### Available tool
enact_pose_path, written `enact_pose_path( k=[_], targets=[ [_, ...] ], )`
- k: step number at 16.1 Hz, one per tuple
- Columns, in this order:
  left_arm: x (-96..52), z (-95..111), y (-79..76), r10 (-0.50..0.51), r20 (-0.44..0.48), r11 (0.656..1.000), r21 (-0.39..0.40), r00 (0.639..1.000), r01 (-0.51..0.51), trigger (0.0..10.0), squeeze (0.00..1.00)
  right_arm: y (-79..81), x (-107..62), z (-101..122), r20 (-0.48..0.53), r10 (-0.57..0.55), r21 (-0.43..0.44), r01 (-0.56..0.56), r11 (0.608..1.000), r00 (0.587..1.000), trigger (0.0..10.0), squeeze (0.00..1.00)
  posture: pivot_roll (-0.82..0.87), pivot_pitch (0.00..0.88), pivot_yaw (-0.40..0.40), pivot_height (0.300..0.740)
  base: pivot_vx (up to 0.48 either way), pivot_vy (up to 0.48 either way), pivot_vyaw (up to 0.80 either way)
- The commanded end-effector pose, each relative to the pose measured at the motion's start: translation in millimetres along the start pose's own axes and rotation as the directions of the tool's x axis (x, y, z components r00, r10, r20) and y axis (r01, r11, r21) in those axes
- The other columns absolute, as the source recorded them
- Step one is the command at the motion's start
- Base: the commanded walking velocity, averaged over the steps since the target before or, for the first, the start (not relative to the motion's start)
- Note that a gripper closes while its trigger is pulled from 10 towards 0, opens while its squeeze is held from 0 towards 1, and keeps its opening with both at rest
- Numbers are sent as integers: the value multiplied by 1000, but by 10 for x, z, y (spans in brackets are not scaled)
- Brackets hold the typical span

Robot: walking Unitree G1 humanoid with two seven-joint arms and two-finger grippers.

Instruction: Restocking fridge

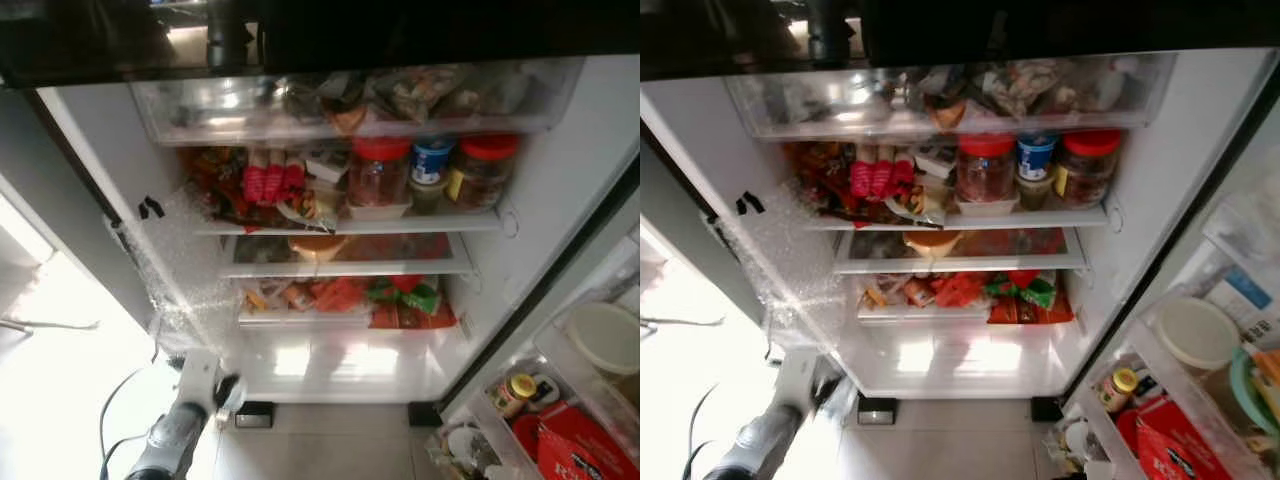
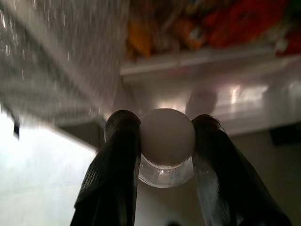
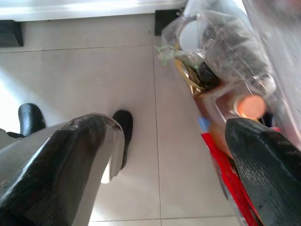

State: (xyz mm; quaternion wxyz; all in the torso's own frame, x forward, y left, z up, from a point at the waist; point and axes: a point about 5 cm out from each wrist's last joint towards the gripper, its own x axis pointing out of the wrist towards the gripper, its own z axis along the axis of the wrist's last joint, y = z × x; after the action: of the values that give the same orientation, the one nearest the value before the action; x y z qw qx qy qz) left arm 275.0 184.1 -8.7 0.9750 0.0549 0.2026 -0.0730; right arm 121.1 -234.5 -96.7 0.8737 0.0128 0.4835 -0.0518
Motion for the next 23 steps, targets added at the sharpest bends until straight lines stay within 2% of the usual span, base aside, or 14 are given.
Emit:
enact_pose_path(
  k=[1, 4, 7, 15, 23],
  targets=[
    [56, 253, 6, -11, 127, 1000, 15, 992, 9, 10000, 0, 3, 6, 9, -8, 4, 4, -4, 1000, 1000, 10000, 0, -57, 82, 38, 740, 0, 0, 0],
    [43, 448, -30, -20, 265, 1000, 21, 964, 15, 10000, 0, 8, 40, 142, 14, 10, -7, -10, 1000, 1000, 10000, 0, -42, 90, 35, 740, 0, 0, 0],
    [48, 553, -51, -7, 317, 1000, 1, 948, 7, 10000, 0, -9, 64, 266, 37, 7, 3, -7, 1000, 999, 10000, 0, -46, 75, 25, 740, 0, 0, 0],
    [57, 575, -32, 32, 329, 999, -32, 944, -23, 10000, 0, -98, 81, 451, 62, -11, -16, 12, 1000, 998, 10000, 0, -73, 78, 5, 740, 0, 0, 0],
    [74, 708, -49, 17, 378, 1000, -17, 926, -12, 10000, 0, -119, 62, 351, 33, -18, -33, 19, 999, 999, 10000, 0, -59, 101, 9, 735, 0, 0, 0]
  ],
)
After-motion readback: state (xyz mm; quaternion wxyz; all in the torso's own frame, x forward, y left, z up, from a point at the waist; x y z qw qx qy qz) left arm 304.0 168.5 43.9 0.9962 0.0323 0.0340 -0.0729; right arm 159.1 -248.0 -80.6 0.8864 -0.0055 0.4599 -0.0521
